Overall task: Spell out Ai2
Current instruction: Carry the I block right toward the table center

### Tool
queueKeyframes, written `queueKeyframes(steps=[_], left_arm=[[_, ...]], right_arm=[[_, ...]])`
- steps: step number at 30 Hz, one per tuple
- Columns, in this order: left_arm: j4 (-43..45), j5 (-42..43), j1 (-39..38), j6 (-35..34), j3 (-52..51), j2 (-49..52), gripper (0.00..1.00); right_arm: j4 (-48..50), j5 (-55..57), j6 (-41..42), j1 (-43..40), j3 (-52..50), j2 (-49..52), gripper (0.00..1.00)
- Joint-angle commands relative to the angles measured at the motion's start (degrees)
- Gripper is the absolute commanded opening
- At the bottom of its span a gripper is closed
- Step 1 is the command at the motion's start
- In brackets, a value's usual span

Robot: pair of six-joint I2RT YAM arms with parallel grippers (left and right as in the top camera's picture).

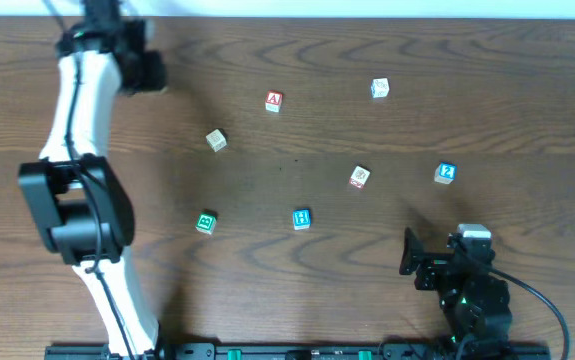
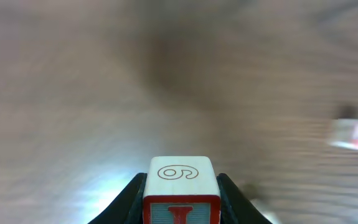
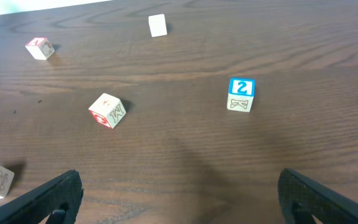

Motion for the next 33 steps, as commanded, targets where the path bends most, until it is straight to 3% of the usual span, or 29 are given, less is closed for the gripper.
queueKeyframes(steps=[1,5,9,13,21,33], left_arm=[[1.5,1.0,-7.4,-1.2,1.9,0.3,0.06],[4.3,0.5,-15.7,-1.3,1.9,1.5,0.06],[4.4,-5.8,-23.9,-2.1,1.9,4.3,0.06],[3.7,-11.6,-29.5,-8.6,1.9,7.2,0.06],[1.8,-11.5,-32.0,-17.7,1.8,9.1,0.06],[-6.5,-9.4,-31.9,-16.6,1.6,4.9,0.06]], right_arm=[[-0.1,0.0,-0.8,-0.5,-0.1,-0.3,0.99],[-0.1,0.0,-0.8,-0.5,-0.1,-0.3,0.99],[-0.1,0.0,-0.8,-0.5,-0.1,-0.3,0.99],[-0.1,-0.1,-0.8,-0.5,-0.1,-0.3,0.99],[-0.1,0.0,-0.8,-0.5,-0.1,-0.3,0.99],[-0.1,0.0,-0.8,-0.5,-0.1,-0.3,0.99]])
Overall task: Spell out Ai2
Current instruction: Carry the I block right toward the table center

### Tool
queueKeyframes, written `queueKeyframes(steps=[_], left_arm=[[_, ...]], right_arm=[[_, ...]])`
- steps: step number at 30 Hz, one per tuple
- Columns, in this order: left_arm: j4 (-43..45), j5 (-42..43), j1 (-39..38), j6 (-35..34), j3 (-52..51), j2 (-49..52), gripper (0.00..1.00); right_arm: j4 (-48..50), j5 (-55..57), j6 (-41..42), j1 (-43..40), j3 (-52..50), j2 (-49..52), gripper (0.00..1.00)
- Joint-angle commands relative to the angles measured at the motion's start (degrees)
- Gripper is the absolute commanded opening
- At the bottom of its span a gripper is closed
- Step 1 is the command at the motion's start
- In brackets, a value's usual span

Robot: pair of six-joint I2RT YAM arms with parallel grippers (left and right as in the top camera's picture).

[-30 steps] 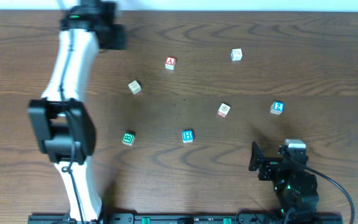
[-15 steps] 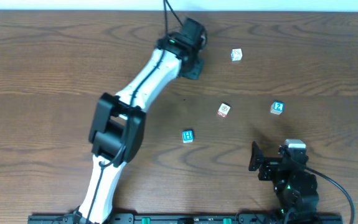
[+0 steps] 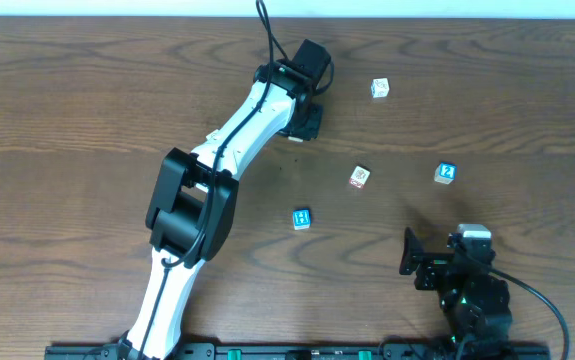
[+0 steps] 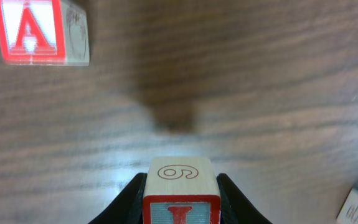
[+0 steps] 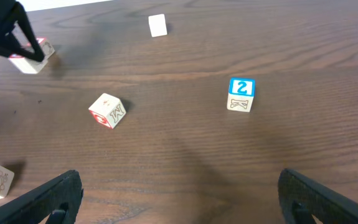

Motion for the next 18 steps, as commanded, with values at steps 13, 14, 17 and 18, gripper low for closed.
queueKeyframes(steps=[13,14,17,18], left_arm=[[15.1,0.2,0.2,-2.9,-24.9,-18.8,0.06],[15.3,0.2,0.0,-3.5,-24.9,-18.2,0.06],[16.5,-0.1,-0.6,-4.7,-24.8,-16.3,0.06],[16.9,-0.2,-0.9,-4.9,-24.8,-15.8,0.06]], right_arm=[[-0.1,0.0,-0.8,-0.5,-0.1,-0.3,0.99],[-0.1,0.0,-0.8,-0.5,-0.1,-0.3,0.99],[-0.1,0.0,-0.8,-0.5,-0.1,-0.3,0.99],[-0.1,0.0,-0.8,-0.5,-0.1,-0.3,0.99]])
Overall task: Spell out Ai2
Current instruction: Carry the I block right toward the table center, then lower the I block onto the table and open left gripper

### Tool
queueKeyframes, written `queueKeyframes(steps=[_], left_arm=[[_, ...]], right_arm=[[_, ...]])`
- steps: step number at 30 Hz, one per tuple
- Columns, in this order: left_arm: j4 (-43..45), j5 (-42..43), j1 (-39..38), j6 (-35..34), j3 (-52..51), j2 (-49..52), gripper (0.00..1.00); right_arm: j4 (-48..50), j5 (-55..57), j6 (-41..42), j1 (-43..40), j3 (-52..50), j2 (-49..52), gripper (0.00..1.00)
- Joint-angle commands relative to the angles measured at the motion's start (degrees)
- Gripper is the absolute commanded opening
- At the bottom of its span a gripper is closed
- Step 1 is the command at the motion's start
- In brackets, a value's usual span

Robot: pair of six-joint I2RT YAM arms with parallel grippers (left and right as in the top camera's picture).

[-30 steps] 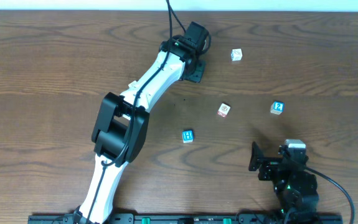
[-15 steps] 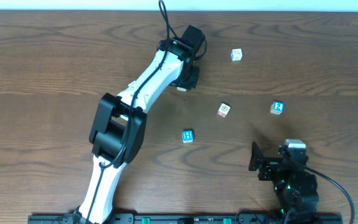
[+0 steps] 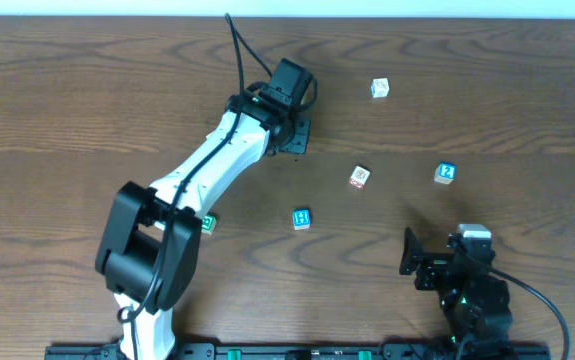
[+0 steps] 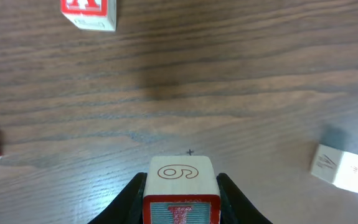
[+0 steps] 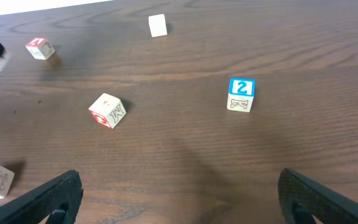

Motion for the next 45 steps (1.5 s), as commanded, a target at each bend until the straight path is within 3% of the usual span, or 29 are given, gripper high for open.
queueKeyframes(steps=[1,6,22,36,40,41,42,43,45], left_arm=[[1.1,-0.7,-1.0,-2.3,-0.4,2.4,0.06],[1.6,-3.3,-2.3,-7.0,-0.4,3.7,0.06],[1.2,-5.2,-3.8,-13.3,-0.4,6.8,0.06],[1.3,-5.7,-3.8,-14.8,-0.4,8.8,0.09],[1.5,-5.7,-3.8,-14.7,-0.4,8.9,0.17],[1.5,-5.7,-3.8,-14.7,-0.4,8.9,0.22],[1.5,-5.7,-3.8,-14.7,-0.4,8.9,0.4],[1.5,-5.7,-3.8,-14.7,-0.4,8.9,0.48],[1.5,-5.7,-3.8,-14.7,-0.4,8.9,0.51]], right_arm=[[-0.1,0.0,-0.8,-0.5,-0.1,-0.3,0.99],[-0.1,0.0,-0.8,-0.5,-0.1,-0.3,0.99],[-0.1,0.0,-0.8,-0.5,-0.1,-0.3,0.99],[-0.1,0.0,-0.8,-0.5,-0.1,-0.3,0.99],[-0.1,0.0,-0.8,-0.5,-0.1,-0.3,0.99],[-0.1,0.0,-0.8,-0.5,-0.1,-0.3,0.99],[-0.1,0.0,-0.8,-0.5,-0.1,-0.3,0.99],[-0.1,0.0,-0.8,-0.5,-0.1,-0.3,0.99],[-0.1,0.0,-0.8,-0.5,-0.1,-0.3,0.99]])
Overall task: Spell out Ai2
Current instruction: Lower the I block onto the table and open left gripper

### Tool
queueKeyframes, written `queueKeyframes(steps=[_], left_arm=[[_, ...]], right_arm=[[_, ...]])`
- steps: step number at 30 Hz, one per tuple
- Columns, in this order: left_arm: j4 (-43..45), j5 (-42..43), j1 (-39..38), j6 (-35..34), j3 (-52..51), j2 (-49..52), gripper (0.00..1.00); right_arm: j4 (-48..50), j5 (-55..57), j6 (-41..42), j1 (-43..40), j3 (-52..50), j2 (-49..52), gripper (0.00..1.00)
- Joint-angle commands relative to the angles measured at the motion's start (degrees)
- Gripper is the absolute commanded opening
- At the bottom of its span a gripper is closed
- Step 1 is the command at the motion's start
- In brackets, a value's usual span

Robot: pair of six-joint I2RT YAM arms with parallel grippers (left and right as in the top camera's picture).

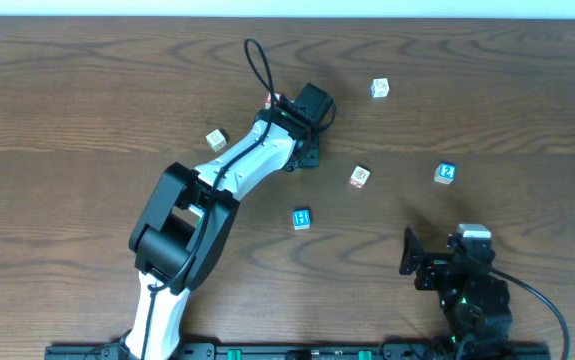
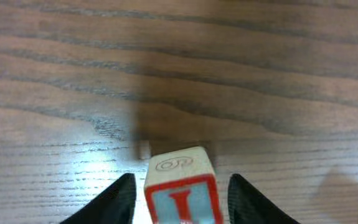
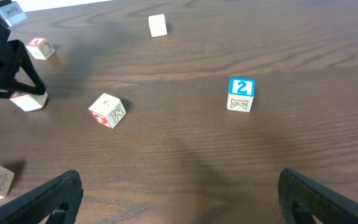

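Observation:
The I block [image 2: 180, 186], red-edged with a 6 on its top face, stands on the wood between the fingers of my left gripper [image 2: 180, 202]. The jaws are open, with a gap on each side of the block. In the right wrist view the I block [image 3: 28, 101] sits just below and to the left of the red A block [image 3: 40, 48]. From overhead, my left gripper [image 1: 303, 152] covers it. The blue 2 block [image 1: 446, 173] lies to the right. My right gripper [image 3: 179, 205] rests wide open and empty near the front right.
A white block [image 1: 380, 88] lies at the back right. There is a red-lettered block [image 1: 360, 177] mid-right, a blue block [image 1: 301, 219] in the middle and a beige block [image 1: 216, 139] to the left. The left arm [image 1: 217, 190] slants across the table's centre.
My left gripper was shut on the I block above the table. Now it is lower and slightly to the right, its jaws are open, and the block stands on the wood.
My left gripper held the I block at the far back left. It then held the block beside the A block, and after that a little in front of it. The block now stands released just right of and below the A. The right arm has not moved.

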Motion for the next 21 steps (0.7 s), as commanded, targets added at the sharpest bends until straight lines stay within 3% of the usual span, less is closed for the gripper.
queueKeyframes(steps=[1,9,21], left_arm=[[0.0,-0.8,0.0,-0.3,-0.4,0.8,0.54],[0.0,-0.6,0.0,-0.3,-0.4,0.8,0.54],[1.9,0.5,0.0,3.2,-0.4,0.8,0.47]], right_arm=[[-0.1,0.0,-0.8,-0.5,-0.1,-0.3,0.99],[-0.1,0.0,-0.8,-0.5,-0.1,-0.3,0.99],[-0.1,-0.1,-0.8,-0.5,-0.1,-0.3,0.99]])
